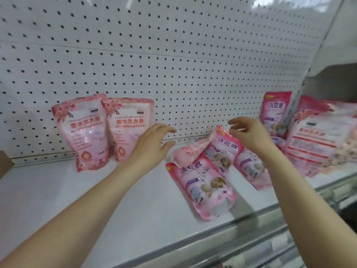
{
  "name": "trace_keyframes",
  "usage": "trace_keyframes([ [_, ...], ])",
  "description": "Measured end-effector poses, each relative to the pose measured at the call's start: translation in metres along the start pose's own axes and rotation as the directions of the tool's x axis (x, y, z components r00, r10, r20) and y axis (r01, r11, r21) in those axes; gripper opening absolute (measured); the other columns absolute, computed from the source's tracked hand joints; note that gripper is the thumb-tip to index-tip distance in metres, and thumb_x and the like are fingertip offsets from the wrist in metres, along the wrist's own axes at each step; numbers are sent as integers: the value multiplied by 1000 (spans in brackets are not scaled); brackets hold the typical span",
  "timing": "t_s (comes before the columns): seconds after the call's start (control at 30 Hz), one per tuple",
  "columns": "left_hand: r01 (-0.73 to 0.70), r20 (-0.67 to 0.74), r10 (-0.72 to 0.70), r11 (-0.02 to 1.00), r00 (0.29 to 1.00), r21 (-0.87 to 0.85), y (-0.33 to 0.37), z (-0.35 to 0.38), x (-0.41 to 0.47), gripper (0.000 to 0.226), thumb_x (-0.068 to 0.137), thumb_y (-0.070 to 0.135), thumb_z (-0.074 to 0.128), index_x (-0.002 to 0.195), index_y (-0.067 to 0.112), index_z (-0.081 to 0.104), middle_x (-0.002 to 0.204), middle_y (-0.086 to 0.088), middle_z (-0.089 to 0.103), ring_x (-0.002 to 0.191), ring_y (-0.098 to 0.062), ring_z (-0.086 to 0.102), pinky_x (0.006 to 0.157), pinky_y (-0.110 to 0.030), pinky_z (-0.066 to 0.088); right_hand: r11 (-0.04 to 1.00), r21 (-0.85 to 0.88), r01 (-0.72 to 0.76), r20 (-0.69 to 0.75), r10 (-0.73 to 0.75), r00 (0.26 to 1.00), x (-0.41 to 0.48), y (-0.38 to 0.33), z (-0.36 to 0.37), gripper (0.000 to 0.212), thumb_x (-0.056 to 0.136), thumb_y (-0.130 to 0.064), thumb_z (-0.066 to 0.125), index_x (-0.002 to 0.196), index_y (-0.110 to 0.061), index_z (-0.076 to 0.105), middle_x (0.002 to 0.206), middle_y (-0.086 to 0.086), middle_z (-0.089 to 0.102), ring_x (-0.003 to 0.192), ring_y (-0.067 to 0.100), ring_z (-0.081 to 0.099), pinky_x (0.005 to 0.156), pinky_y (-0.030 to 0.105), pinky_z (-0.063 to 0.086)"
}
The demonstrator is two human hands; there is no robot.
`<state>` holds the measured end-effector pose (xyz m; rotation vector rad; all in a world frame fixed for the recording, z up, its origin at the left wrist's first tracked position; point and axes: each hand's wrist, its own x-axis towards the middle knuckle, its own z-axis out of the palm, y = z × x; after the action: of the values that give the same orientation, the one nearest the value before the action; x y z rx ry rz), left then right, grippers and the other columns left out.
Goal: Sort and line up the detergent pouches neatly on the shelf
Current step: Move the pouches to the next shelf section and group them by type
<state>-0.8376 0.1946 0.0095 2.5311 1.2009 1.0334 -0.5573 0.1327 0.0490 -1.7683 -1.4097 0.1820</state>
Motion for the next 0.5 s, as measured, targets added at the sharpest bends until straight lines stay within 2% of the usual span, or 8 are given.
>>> trace_keyframes([
  [0.1,9,118,-14,999,993,47,19,36,21,35,94,39,56,126,27,58,132,6,56,121,-15,52,98,-30,36,993,-112,-37,25,40,999,10,31,-9,29,88,-17,67,117,-18,68,104,5,71,93,22,67,89,43,55],
  [0.2,46,165,-63,993,984,106,44,65,45,37,93,44,54,125,27,60,128,4,61,116,-18,57,96,-34,41,975,-217,-42,100,65,993,29,53,-13,36,89,-20,67,125,-17,65,113,7,69,102,25,65,94,43,51],
  [0.27,83,210,-109,988,972,130,60,82,61,36,92,44,54,121,25,62,119,0,66,107,-22,61,89,-36,46,959,-279,-40,170,90,981,42,66,-12,41,91,-21,65,131,-17,61,121,8,67,107,25,64,94,38,51],
  [0.37,156,316,-222,962,922,223,81,112,85,26,89,41,55,102,19,61,94,-2,64,88,-25,60,70,-32,46,934,-358,-10,269,114,956,61,81,-5,44,94,-28,60,136,-16,56,130,9,63,113,28,61,91,33,48],
  [0.43,190,324,-294,930,899,316,90,129,95,22,89,37,58,99,17,59,94,-2,60,89,-23,57,69,-32,43,910,-414,30,337,122,934,72,87,2,44,93,-24,59,135,-14,55,132,12,62,117,29,59,91,33,47],
  [0.5,224,270,-341,896,901,383,93,139,102,16,92,27,59,103,16,63,97,-4,62,98,-25,60,74,-34,45,894,-445,55,398,142,906,83,91,10,46,92,-22,59,136,-11,51,131,14,61,115,30,59,87,34,49],
])
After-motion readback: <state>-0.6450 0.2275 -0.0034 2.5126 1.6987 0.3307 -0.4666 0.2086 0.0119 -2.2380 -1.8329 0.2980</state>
